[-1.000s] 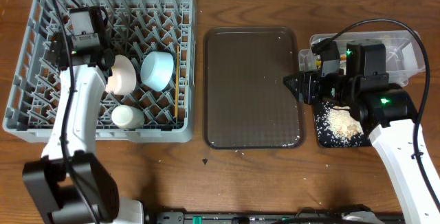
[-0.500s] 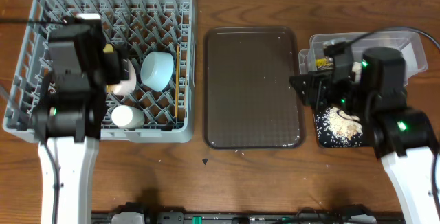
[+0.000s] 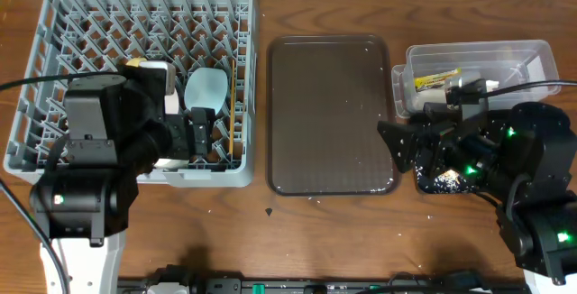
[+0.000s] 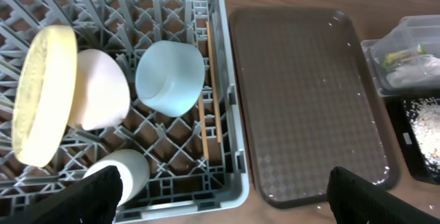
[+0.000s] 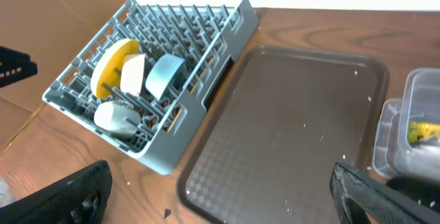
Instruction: Sort waste into correct bins and load items into the dishwasher
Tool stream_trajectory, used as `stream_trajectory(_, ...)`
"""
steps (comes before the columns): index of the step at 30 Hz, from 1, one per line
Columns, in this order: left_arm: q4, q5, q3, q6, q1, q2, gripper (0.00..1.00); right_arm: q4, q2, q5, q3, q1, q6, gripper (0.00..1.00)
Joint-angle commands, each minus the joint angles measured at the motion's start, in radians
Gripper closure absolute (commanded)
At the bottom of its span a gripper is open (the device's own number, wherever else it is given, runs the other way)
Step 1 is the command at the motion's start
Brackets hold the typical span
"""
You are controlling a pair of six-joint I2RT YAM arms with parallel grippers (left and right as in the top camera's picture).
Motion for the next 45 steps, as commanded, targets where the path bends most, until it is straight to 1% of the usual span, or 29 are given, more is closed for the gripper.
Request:
stream_trajectory(1,-0.002,0.022,0.014,-0.017,-0.002,0.011,0.05,-0.023,0.002,-0.005,0.016,0.008,0.000,0.01)
stream_trajectory(8,-0.002,0.022,0.014,-0.017,-0.002,0.016,0.05,-0.120,0.007,-0.006,0.016,0.008,0.001,0.01)
stream_trajectory(11,-0.002,0.022,0.014,-0.017,-0.002,0.016,0.05,-0.129,-0.011,0.085,0.013,0.003,-0.076,0.01)
stream_trajectory(15,-0.002,0.022,0.014,-0.017,-0.002,0.016,0.05,0.009,-0.106,0.222,-0.052,-0.005,-0.206,0.01)
stream_trajectory(18,-0.002,0.022,0.014,-0.017,-0.002,0.016,0.04,0.130,-0.215,0.237,-0.160,-0.046,-0.301,0.01)
stream_trajectory(24,-0.002,0.022,0.014,-0.017,-0.002,0.016,0.04,0.175,-0.439,0.257,-0.384,-0.114,-0.301,0.01)
stream_trajectory(26,-0.002,0.022,0.014,-0.017,-0.002,0.016,0.04,0.223,-0.526,0.268,-0.474,-0.135,-0.301,0.01)
stream_trajectory(27,-0.002,0.022,0.014,-0.017,-0.002,0.016,0.04,0.287,-0.612,0.268,-0.566,-0.151,-0.319,0.01)
stream_trajectory(32,-0.002,0.022,0.014,-0.017,-0.002,0.016,0.04,0.432,-0.783,0.267,-0.780,-0.156,-0.360,0.01)
stream_trajectory(36,-0.002,0.022,0.014,-0.017,-0.002,0.016,0.04,0.559,-0.882,0.267,-0.951,-0.156,-0.359,0.01)
stream_trajectory(42,-0.002,0.022,0.014,-0.017,-0.002,0.016,0.04,0.782,-0.889,0.259,-1.119,-0.156,-0.359,0.01)
stream_trajectory(45,-0.002,0.022,0.014,-0.017,-0.002,0.016,0.04,0.766,-0.890,0.260,-1.124,-0.156,-0.360,0.01)
